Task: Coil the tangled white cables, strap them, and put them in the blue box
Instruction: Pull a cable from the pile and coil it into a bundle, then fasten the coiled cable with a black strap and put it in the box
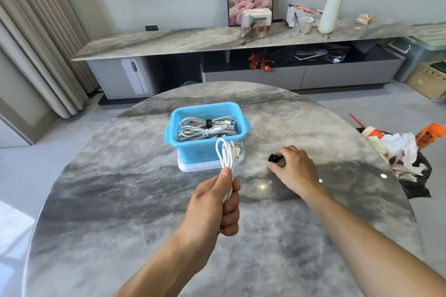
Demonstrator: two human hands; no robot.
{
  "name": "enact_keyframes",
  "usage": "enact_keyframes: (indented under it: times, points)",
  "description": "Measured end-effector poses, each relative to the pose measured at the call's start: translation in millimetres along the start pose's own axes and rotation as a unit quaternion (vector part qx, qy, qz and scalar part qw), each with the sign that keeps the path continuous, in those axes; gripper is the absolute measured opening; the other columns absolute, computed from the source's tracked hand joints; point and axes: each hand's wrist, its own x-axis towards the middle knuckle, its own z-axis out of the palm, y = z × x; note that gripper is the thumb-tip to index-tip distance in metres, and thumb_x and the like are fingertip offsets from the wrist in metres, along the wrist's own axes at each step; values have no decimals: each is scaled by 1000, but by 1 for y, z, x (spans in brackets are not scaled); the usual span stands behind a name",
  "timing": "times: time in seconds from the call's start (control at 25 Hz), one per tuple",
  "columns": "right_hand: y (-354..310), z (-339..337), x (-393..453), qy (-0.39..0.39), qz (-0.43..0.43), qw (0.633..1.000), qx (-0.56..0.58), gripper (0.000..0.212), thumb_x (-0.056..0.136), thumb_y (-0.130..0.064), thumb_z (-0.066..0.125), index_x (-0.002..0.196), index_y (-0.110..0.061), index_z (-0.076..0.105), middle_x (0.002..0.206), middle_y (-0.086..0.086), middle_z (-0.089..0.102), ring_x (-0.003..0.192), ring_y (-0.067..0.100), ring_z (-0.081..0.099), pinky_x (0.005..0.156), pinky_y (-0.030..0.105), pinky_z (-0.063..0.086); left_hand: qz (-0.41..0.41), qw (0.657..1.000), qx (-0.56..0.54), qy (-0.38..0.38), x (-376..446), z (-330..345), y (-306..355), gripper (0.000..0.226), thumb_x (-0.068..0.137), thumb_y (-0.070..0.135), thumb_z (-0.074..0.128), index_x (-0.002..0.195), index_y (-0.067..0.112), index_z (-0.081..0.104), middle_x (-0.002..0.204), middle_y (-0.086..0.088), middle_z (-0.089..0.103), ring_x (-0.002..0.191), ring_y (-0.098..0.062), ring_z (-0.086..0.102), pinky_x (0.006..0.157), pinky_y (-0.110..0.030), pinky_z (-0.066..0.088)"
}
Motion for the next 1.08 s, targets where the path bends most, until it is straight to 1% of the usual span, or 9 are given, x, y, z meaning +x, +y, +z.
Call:
enact_keyframes:
  times: [0.16, 0.28, 0.36, 0.44, 0.52, 0.64, 0.76, 0.88, 1.08]
  points:
    - [-3, 12, 4, 22, 6, 1000, -16, 22, 91, -34, 63, 96, -14, 68, 105, 3, 63, 98, 29, 55, 78, 37, 47, -6, 1000, -1, 3, 0, 2, -2, 35, 102, 40, 42, 81, 11, 47, 58, -1, 22, 46, -13, 16, 41, -19, 21]
    - [-15, 11, 4, 46, 54, 989, 133, 10, 85, -22, 71, 84, -13, 69, 98, 2, 63, 95, 25, 58, 75, 32, 44, 12, 999, -1, 31, 2, 0, -1, 36, 102, 39, 42, 81, 10, 49, 57, -2, 31, 45, -13, 21, 42, -21, 23]
    - [-41, -7, 0, 20, 128, 927, 353, 6, 82, -17, 75, 80, -13, 71, 91, 0, 66, 85, 19, 61, 69, 27, 43, 51, 997, 11, 60, 5, -2, 1, 39, 103, 38, 41, 78, 10, 51, 60, -5, 47, 43, -14, 27, 42, -23, 26]
    - [-74, -35, -14, -93, 171, 813, 549, 6, 84, -12, 73, 80, -13, 69, 77, 2, 69, 72, 16, 60, 62, 26, 43, 106, 988, 48, 99, 8, -6, 5, 45, 103, 39, 39, 76, 8, 56, 67, -6, 60, 42, -14, 31, 43, -26, 30]
    - [-102, -60, -38, -216, 169, 734, 621, 3, 88, -10, 67, 85, -10, 66, 74, 8, 71, 64, 18, 62, 59, 29, 45, 145, 977, 87, 134, 10, -10, 11, 49, 103, 42, 37, 85, 5, 65, 67, -7, 64, 42, -14, 35, 47, -28, 35]
    - [-124, -90, -73, -253, 172, 679, 668, 6, 92, -9, 62, 91, -6, 67, 78, 14, 71, 59, 19, 65, 57, 31, 51, 182, 966, 106, 150, 7, -14, 19, 51, 103, 45, 36, 89, 8, 68, 74, -20, 63, 44, -16, 38, 51, -31, 36]
    - [-128, -109, -103, -205, 169, 658, 704, 4, 92, -7, 60, 89, -7, 64, 82, 15, 73, 62, 19, 67, 57, 29, 54, 181, 970, 114, 118, -1, -9, 18, 45, 103, 43, 36, 85, 10, 62, 86, -12, 70, 47, -18, 40, 51, -31, 37]
    - [-129, -112, -121, -152, 172, 628, 744, 14, 87, 1, 62, 95, -11, 59, 86, 14, 73, 66, 22, 68, 55, 27, 55, 184, 972, 124, 78, -9, 1, 11, 44, 103, 40, 38, 81, 7, 55, 77, -11, 61, 52, -21, 39, 53, -34, 36]
    - [-145, -103, -135, -91, 139, 662, 731, 27, 85, 11, 62, 104, -7, 56, 77, 9, 67, 57, 20, 63, 51, 28, 53, 208, 962, 141, 108, -9, 1, 3, 40, 103, 35, 40, 82, 2, 53, 59, 8, 54, 50, -6, 45, 52, -23, 37]
